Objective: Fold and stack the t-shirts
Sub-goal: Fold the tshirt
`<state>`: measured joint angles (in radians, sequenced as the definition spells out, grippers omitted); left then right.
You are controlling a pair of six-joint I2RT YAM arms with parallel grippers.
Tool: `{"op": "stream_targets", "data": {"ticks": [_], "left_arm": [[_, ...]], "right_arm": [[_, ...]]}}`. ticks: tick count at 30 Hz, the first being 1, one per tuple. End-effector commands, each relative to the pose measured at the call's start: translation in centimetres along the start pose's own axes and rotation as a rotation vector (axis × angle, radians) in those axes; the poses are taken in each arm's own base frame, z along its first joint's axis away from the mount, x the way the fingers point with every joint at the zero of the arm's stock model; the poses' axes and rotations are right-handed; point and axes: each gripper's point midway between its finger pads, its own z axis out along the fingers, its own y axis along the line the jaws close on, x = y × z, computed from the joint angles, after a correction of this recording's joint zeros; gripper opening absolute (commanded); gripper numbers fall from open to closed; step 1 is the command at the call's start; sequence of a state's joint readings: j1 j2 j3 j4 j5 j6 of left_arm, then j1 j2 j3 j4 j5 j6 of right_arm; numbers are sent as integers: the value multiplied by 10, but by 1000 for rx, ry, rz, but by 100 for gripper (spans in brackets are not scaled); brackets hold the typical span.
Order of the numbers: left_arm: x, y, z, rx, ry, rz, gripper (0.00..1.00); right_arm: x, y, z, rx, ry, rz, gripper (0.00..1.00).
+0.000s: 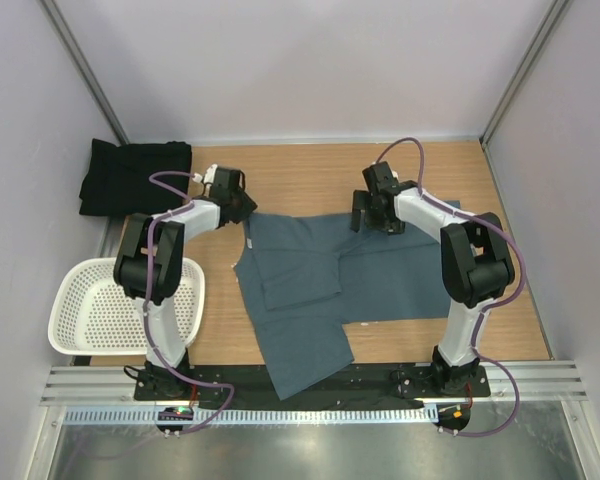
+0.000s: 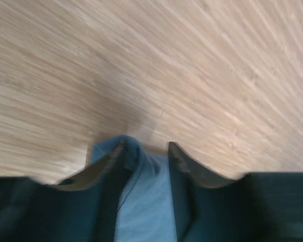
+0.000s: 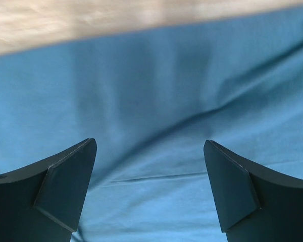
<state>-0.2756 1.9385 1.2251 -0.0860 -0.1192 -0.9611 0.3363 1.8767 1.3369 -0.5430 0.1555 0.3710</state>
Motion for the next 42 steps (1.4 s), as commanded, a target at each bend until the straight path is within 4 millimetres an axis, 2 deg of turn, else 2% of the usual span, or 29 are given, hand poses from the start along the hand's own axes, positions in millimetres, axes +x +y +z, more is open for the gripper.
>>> {"op": "stream_targets", "data": {"ticks": [1,3,4,6,7,8,10,12,14,15,20,24,28,36,38,41,42], "left_arm": [[-27,-13,6,74,-85,11,33],[-22,-19,7,114,-56,33,22],[-20,-21,6,131,-49,49,9],[-16,-25,0,173,-33,93,1],[-16,-33,-5,224,-28,108,0],[-6,-26,-7,235,-9,143,0],[-3,-30,-18,278,-1,183,0],[4,-19,-21,269,11,245,0],[3,-15,-26,268,-1,282,0],[8,-7,-25,254,4,304,0],[-2,9,-20,234,-28,252,0],[-20,7,-18,270,-79,210,0],[-26,8,-13,280,-92,198,0],[-18,12,-14,300,-72,191,0],[-19,9,-19,313,-74,200,1],[-26,7,-31,306,-94,221,24],[-26,9,-36,294,-92,232,42]], "right_arm": [[9,-16,7,69,13,22,93],[13,-20,9,85,23,26,94],[16,-23,9,93,28,26,93],[16,-28,10,116,25,31,93],[15,-30,9,123,24,32,93],[16,-32,9,128,29,35,93],[15,-37,8,138,27,46,94],[16,-39,7,142,30,48,94],[17,-41,8,146,36,51,94],[18,-42,8,148,40,52,94],[26,-51,10,165,61,66,94],[35,-58,12,184,78,74,94],[45,-65,15,200,95,78,94],[47,-70,15,206,97,80,94],[45,-68,13,195,92,77,94],[40,-64,10,173,82,79,94],[38,-63,9,165,78,76,94]]}}
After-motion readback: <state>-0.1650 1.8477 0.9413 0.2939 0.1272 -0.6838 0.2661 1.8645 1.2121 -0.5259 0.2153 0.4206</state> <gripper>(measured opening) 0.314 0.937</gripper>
